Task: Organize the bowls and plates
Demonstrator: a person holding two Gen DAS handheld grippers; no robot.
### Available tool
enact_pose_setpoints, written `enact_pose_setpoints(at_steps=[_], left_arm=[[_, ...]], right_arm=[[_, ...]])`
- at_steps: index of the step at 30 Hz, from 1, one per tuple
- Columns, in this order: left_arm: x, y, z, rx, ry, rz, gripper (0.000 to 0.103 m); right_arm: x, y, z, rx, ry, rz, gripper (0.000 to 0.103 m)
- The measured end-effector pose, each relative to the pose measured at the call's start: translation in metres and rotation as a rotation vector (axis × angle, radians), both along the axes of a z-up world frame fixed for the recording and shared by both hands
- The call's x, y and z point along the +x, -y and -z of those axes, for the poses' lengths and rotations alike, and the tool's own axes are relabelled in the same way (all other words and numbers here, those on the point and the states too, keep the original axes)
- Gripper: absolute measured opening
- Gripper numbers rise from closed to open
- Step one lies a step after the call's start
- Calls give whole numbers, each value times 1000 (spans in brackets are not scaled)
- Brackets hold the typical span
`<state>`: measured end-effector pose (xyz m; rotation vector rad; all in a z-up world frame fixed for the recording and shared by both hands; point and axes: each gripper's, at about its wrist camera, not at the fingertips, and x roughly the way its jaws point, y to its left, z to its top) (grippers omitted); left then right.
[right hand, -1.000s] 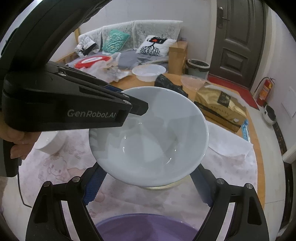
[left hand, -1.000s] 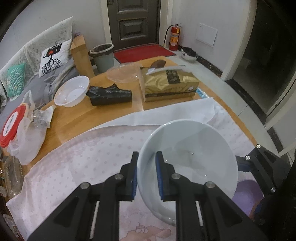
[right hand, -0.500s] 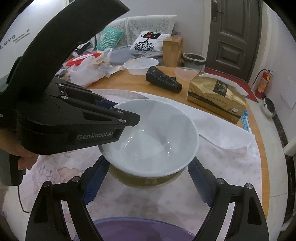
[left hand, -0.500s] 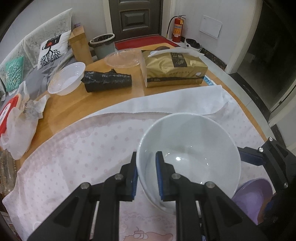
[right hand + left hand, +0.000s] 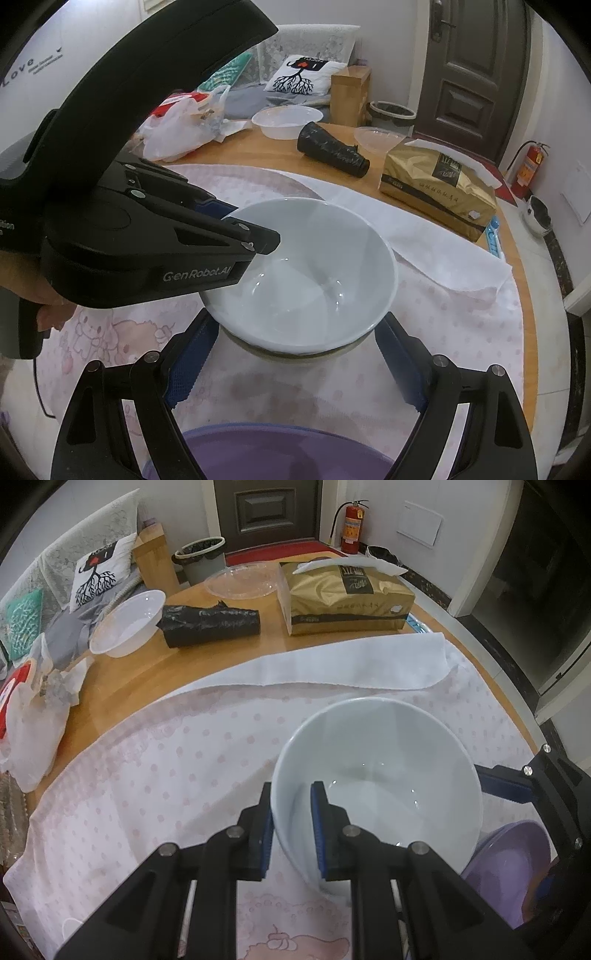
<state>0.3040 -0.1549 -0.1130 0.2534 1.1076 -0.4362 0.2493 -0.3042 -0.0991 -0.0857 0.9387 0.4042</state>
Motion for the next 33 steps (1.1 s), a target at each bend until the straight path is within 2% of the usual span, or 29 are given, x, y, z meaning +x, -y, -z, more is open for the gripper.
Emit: enact_pose_setpoints(at_steps=[8,14,17,25,30,33], left_arm=[[-2,-13,-7,-17,6,-29,16],[-14,-30,-24,-69,17,-39,17],[-23,-43,-36,-63,46,-53,17],[-46,-110,-58,-101,84,-134,17],[-63,-162,-60,-83,109,-199,17],[-73,-193,-57,-76,111,-244,21]], right_arm=[[-10,-1,-12,2,40,6,83],[-17,-15,-23,-1,58,-16,83],[-23,-26,-27,5,63,-32,83],[-41,-72,-40,29,95,-120,83],[-52,-106,-42,30,100,-186,83],[-58,-130,-39,38,90,-229,85]])
